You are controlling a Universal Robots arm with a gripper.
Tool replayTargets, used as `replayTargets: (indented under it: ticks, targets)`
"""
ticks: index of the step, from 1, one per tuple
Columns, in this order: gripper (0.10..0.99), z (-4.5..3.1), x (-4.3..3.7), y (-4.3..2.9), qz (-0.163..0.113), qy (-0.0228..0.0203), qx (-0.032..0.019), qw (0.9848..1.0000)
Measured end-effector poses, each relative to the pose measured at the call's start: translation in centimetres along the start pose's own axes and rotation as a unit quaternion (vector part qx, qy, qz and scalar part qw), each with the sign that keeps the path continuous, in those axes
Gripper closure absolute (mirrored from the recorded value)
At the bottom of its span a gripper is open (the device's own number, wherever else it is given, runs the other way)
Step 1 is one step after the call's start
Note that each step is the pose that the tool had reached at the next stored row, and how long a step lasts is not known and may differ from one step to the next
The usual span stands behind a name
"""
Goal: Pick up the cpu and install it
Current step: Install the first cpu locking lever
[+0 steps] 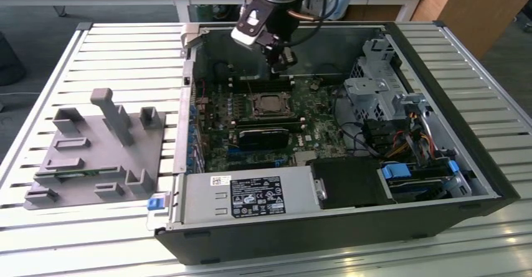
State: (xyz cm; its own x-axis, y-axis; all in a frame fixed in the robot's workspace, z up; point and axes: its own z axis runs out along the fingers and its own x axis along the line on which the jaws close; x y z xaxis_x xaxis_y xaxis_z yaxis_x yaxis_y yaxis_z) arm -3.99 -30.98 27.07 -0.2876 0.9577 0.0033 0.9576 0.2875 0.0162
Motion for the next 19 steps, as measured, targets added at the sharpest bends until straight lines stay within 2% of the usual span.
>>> replayTargets:
  ticks: [7,8,11,14,19]
  targets:
    - [0.980,0.01,0.00,0.00,-0.047,0.0008,0.0002,0.9989]
    - [0.980,0.02,-0.03,-0.01,-0.071,0.0012,0.0001,0.9975]
    - [0.980,0.02,-0.04,-0.01,-0.088,0.0014,0.0003,0.9961]
    - [0.980,0.02,-0.04,-0.01,-0.108,0.0018,0.0004,0.9941]
    - [0.980,0.02,-0.04,-0.01,-0.147,0.0024,0.0005,0.9892]
